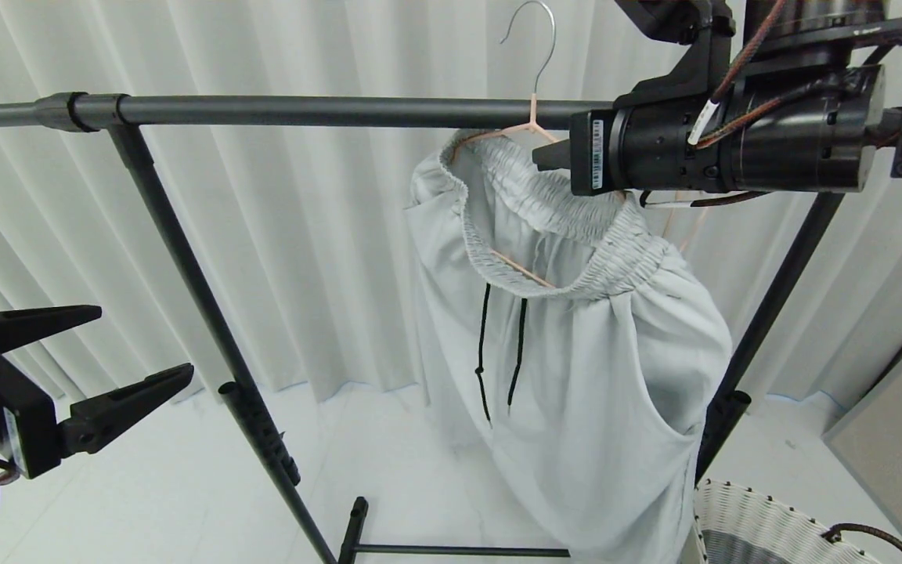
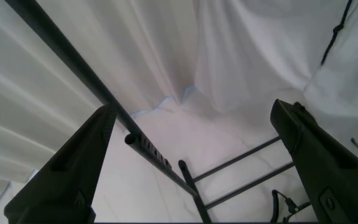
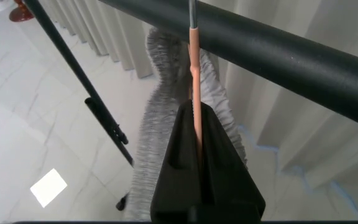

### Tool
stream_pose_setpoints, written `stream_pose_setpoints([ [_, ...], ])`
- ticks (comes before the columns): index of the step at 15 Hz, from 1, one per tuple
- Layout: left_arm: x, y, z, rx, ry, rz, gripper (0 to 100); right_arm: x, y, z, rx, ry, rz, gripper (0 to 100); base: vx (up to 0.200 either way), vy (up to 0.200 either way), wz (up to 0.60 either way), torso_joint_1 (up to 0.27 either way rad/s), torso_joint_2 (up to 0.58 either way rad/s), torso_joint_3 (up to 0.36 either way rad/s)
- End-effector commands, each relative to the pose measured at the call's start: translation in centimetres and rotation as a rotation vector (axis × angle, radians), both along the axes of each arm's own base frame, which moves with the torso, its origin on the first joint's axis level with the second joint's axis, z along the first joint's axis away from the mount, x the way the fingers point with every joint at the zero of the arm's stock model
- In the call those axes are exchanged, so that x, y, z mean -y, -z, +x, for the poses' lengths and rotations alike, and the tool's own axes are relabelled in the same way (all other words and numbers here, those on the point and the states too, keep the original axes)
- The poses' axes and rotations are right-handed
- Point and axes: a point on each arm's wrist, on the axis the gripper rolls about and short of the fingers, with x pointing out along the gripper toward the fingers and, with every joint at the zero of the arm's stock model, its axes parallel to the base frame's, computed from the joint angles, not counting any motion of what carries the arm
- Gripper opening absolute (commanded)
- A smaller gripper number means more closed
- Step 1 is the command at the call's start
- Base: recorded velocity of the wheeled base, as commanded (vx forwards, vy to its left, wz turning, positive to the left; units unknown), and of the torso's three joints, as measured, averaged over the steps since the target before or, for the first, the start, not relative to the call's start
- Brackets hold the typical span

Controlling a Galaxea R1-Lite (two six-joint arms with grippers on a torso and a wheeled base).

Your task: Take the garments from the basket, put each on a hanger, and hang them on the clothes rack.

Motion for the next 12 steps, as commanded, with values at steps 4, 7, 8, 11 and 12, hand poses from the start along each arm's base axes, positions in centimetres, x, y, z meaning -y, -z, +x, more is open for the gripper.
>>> stream_pose_setpoints([
  [4,0.0,0.0,0.0,-0.001,-0.001,-0.002,100,0.0,0.4,0.6,-0.009,0.01,-0.008,0,0.0,0.0,0.0,0.0,0.0,0.0],
  [7,0.0,0.0,0.0,0.001,-0.001,0.0,100,0.0,1.0,1.6,-0.024,0.03,-0.021,0,0.0,0.0,0.0,0.0,0.0,0.0],
  [8,0.0,0.0,-0.1,0.003,-0.001,0.0,100,0.0,1.3,1.6,-0.037,0.032,-0.028,0,0.0,0.0,0.0,0.0,0.0,0.0],
  [11,0.0,-0.1,-0.1,0.004,-0.001,0.0,100,-0.5,1.8,1.4,-0.06,0.019,-0.049,0,0.0,0.0,0.0,0.0,0.0,0.0],
  [12,0.0,-0.1,-0.2,0.009,-0.001,0.0,100,-0.6,2.0,1.4,-0.065,0.016,-0.054,0,0.0,0.0,0.0,0.0,0.0,0.0],
])
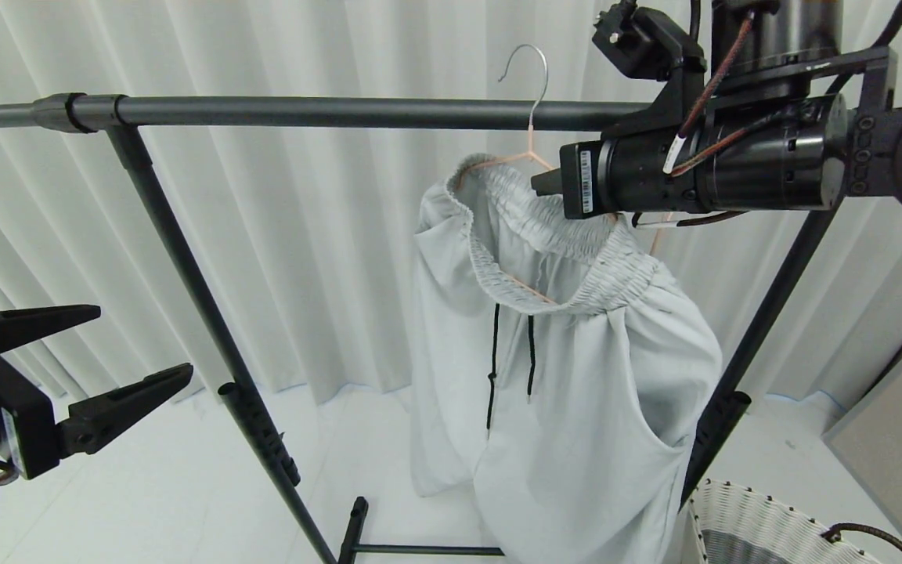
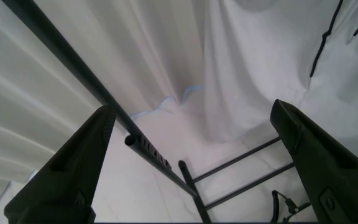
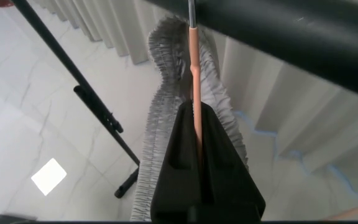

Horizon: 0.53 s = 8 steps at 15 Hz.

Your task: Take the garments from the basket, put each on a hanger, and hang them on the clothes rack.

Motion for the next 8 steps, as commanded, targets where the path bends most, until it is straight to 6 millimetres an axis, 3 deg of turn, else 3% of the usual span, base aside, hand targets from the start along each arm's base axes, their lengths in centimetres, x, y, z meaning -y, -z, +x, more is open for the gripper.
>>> stream_pose_setpoints([
  [1,0.0,-0.03,-0.13,0.004,-0.001,0.001,100,-0.46,0.67,0.11,-0.019,-0.008,-0.019,0,0.0,0.0,0.0,0.0,0.0,0.0],
  [8,0.02,0.23,-0.41,0.002,0.0,0.003,100,-0.9,1.37,0.48,-0.046,-0.005,-0.03,0,0.0,0.0,0.0,0.0,0.0,0.0],
])
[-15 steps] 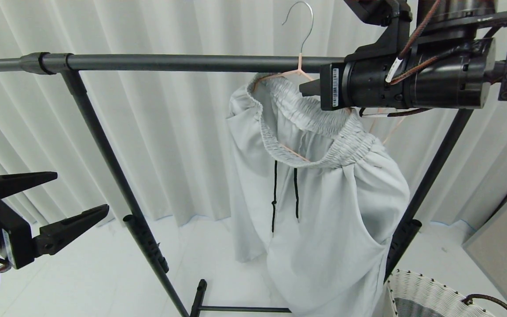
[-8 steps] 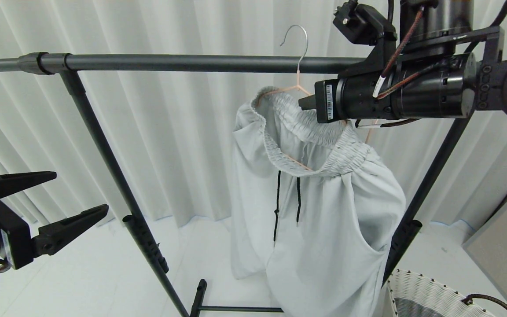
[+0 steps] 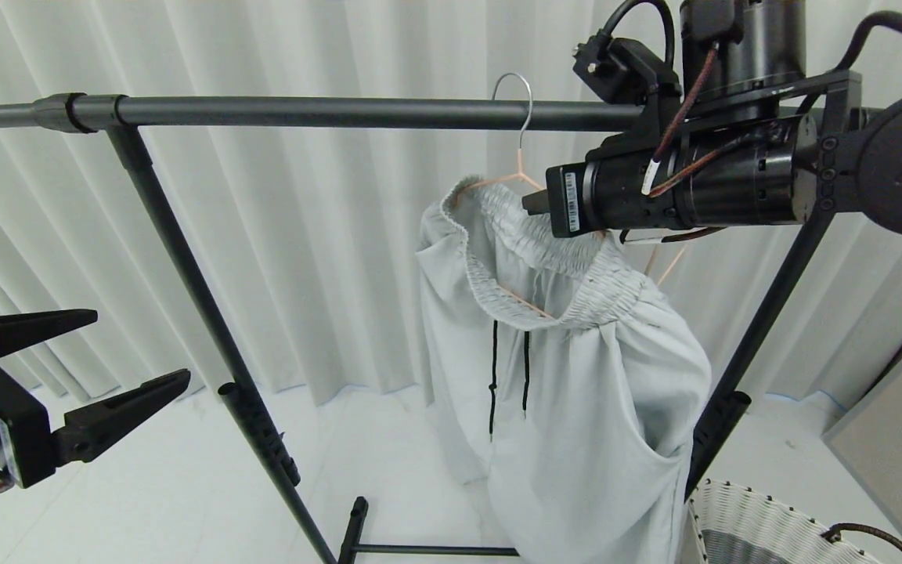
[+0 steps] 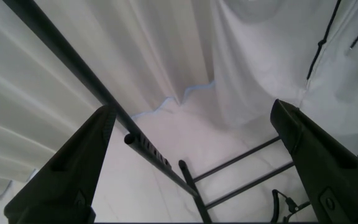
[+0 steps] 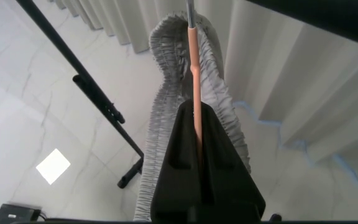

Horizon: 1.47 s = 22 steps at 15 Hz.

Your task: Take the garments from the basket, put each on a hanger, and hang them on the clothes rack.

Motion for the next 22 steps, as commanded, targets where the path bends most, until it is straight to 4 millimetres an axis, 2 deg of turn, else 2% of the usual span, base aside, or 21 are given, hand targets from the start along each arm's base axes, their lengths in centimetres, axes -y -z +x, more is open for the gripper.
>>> stream_pose_setpoints([
  [1,0.0,0.0,0.0,0.002,-0.001,0.0,100,-0.1,0.2,0.1,-0.006,-0.001,-0.004,0,0.0,0.0,0.0,0.0,0.0,0.0],
  [4,0.0,0.0,0.0,0.0,-0.001,0.0,100,-0.1,0.1,0.0,-0.003,-0.001,-0.001,0,0.0,0.0,0.0,0.0,0.0,0.0],
  [5,0.0,0.0,0.0,0.0,-0.001,0.0,100,-0.1,0.1,0.0,-0.005,-0.002,0.001,100,0.0,0.0,0.0,0.0,0.0,0.0],
  [8,0.0,0.0,0.0,-0.001,-0.001,0.0,100,0.2,-0.4,-0.3,0.009,0.016,0.01,100,0.0,0.0,0.0,0.0,0.0,0.0],
  [11,0.0,0.0,0.0,-0.002,-0.003,-0.001,100,1.2,-1.4,-2.3,0.034,0.045,0.017,100,0.0,0.0,0.0,0.0,0.0,0.0],
  [15,-0.1,0.0,0.0,-0.002,-0.035,0.007,100,5.9,-2.0,-6.3,0.089,0.048,0.007,100,0.0,0.0,0.0,0.0,0.0,0.0],
  [19,-0.2,0.0,-0.1,-0.001,-0.072,0.012,100,11.6,-0.4,-8.6,0.188,0.131,-0.047,100,-0.15,0.0,0.0,0.005,0.0,0.004],
  [22,-0.2,-0.1,-0.2,0.006,-0.075,0.013,100,14.6,0.4,-9.8,0.199,0.217,-0.065,100,-0.2,0.0,0.0,-0.006,0.0,0.001],
])
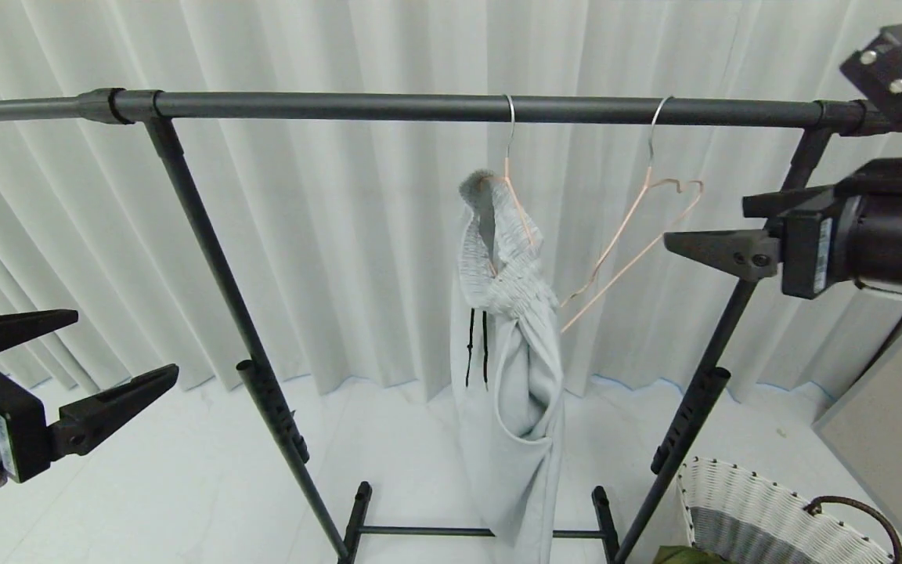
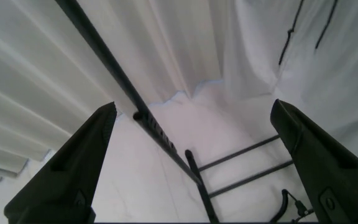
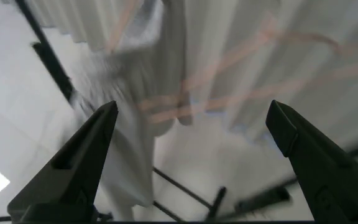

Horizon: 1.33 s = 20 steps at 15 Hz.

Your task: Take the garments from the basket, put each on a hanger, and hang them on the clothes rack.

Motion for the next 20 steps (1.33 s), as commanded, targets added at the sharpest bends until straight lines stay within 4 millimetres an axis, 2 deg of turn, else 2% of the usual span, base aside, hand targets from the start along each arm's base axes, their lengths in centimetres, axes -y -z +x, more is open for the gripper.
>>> stream_pose_setpoints([
  [1,0.0,-0.1,-0.1,0.005,-0.002,0.001,100,3.4,-0.2,-2.0,0.043,0.086,0.009,100,-0.2,0.0,0.0,0.002,0.01,0.002],
  [4,0.0,-0.1,-0.3,0.014,-0.021,0.007,100,7.7,1.9,-2.9,0.04,0.27,-0.122,100,-0.2,0.0,0.0,-0.002,0.0,0.002],
  [7,0.0,0.4,-1.2,0.017,-0.022,0.007,100,10.3,4.2,-4.2,-0.01,0.393,-0.237,100,-0.2,0.0,0.0,-0.002,0.0,0.002],
  [9,0.1,0.7,-1.8,0.021,-0.022,0.008,100,11.3,5.3,-4.8,-0.024,0.447,-0.286,100,-0.2,0.0,0.0,0.002,0.0,-0.002],
  [13,0.2,1.1,-2.8,0.035,-0.023,0.007,100,12.9,6.8,-5.9,-0.041,0.545,-0.388,100,0.0,0.0,0.0,0.0,0.0,0.0],
  [17,0.1,2.4,-3.8,0.02,-0.081,0.021,100,13.0,8.1,-5.9,-0.022,0.562,-0.388,100,0.0,0.0,0.0,0.0,0.0,0.0],
  [20,0.1,2.5,-3.9,0.02,-0.107,0.025,100,13.2,8.7,-5.7,-0.011,0.624,-0.416,100,0.0,0.0,0.0,0.0,0.0,0.0],
])
